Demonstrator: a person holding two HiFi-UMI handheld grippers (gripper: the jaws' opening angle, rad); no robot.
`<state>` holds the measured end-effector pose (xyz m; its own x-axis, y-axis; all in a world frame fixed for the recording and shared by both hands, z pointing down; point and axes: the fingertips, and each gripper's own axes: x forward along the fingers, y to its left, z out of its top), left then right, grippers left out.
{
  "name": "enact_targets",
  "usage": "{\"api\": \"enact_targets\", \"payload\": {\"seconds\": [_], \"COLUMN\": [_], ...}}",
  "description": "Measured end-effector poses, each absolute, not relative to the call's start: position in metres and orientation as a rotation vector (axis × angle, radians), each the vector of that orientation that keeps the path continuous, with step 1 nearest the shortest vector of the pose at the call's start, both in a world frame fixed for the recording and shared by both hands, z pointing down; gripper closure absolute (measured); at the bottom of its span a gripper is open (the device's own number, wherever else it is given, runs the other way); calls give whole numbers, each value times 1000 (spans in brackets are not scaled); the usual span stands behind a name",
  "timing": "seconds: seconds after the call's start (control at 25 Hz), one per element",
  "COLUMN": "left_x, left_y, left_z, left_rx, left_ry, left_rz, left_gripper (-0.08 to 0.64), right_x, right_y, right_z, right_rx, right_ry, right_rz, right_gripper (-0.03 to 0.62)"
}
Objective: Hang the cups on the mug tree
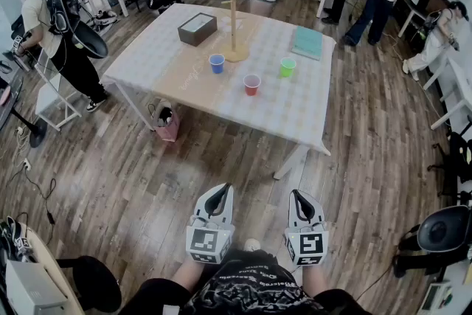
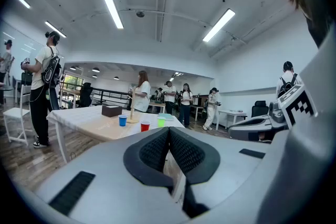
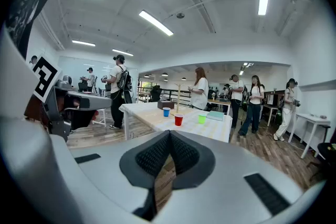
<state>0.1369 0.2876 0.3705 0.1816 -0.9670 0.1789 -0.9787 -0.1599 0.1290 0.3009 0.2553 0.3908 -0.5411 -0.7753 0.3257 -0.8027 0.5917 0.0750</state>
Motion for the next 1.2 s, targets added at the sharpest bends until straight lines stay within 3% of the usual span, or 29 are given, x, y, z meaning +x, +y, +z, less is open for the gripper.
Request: {"api": "enact_targets", "payload": {"seconds": [0.6,1.2], "left_x": [116,46], "left_y": [297,301], "left_z": [369,383], "left_rx": [2260,2287], "left_ry": [-1836,-1803], "left_rz": [87,77], "left_gripper": [541,541], "right_x": [282,220], "right_y": [262,261], "right_z": [394,401], "right_rx": [1343,1395], "right_ry": [-2471,-2456], "right_rz": [166,187], "right_gripper": [583,581]}}
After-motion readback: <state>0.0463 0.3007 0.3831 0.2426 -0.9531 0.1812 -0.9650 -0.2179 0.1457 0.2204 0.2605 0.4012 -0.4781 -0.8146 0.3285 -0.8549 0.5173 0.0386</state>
